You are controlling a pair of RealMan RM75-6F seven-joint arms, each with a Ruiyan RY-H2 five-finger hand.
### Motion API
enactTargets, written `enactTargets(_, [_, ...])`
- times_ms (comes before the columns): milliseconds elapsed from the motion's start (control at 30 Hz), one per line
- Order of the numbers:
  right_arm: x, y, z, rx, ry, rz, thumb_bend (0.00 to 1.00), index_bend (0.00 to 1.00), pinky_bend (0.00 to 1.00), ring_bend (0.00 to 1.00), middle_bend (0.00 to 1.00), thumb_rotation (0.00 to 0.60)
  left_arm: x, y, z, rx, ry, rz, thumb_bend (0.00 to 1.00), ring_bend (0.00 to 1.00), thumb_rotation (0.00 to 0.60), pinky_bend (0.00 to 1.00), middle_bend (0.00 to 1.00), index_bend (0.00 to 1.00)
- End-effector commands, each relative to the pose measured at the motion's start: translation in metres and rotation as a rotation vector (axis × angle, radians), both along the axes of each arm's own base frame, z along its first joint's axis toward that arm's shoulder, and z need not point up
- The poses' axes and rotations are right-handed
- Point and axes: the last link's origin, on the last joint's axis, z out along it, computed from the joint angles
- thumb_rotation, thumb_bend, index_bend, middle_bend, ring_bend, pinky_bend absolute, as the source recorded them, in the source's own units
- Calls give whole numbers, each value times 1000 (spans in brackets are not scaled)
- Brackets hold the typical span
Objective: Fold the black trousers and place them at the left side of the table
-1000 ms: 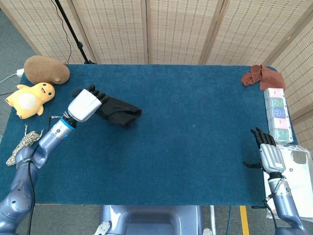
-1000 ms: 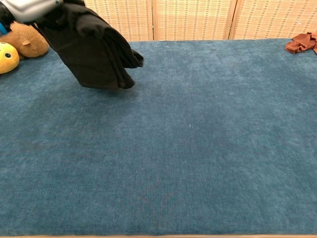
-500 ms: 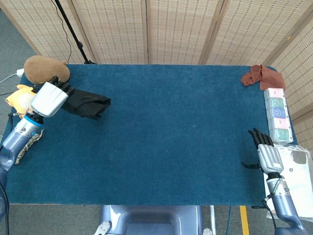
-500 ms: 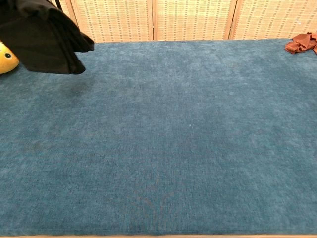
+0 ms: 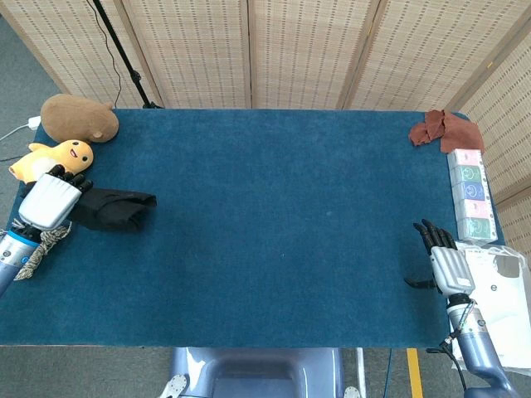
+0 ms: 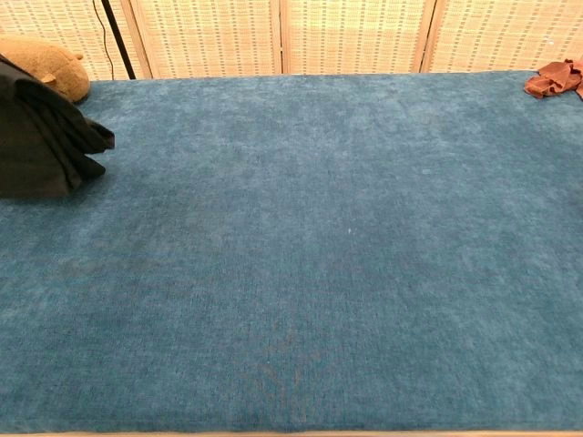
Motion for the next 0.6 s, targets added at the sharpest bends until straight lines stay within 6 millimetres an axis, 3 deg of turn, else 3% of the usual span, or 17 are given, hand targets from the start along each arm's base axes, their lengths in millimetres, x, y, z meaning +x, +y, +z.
enactTargets(33, [1, 1, 1, 1, -6, 3, 0, 0, 0, 0, 0, 600, -9, -20, -7, -69, -12, -8, 743, 612, 600, 461, 682, 784])
enactTargets(100, [2, 2, 1, 3, -7, 5, 0, 0, 0, 0, 0, 600, -16, -29, -8, -100, -2, 8, 699, 551, 600, 461, 610, 703])
enactTargets(167, [3, 2, 1, 8, -11, 6, 0, 0, 0, 0, 0, 600, -28, -37, -11, -138, 26, 50, 593, 445, 600, 456, 465, 536])
enactTargets(233, [4, 3, 1, 12, -13, 8, 0, 0, 0, 0, 0, 600, -36, -48, -14, -179, 39, 72, 428, 306, 600, 418, 261, 294])
enactTargets(333, [5, 3, 1, 16, -17, 11, 0, 0, 0, 0, 0, 600, -41, -61, -15, -201, 33, 75, 260, 184, 598, 349, 81, 68])
enactTargets(433, [8, 5, 1, 16, -23, 19, 0, 0, 0, 0, 0, 600, -41, -77, -9, -205, -6, 49, 168, 131, 595, 333, 6, 0])
enactTargets(600, [14, 9, 3, 16, -34, 42, 0, 0, 0, 0, 0, 600, -38, -98, 8, -178, -110, 6, 108, 108, 589, 333, 0, 0])
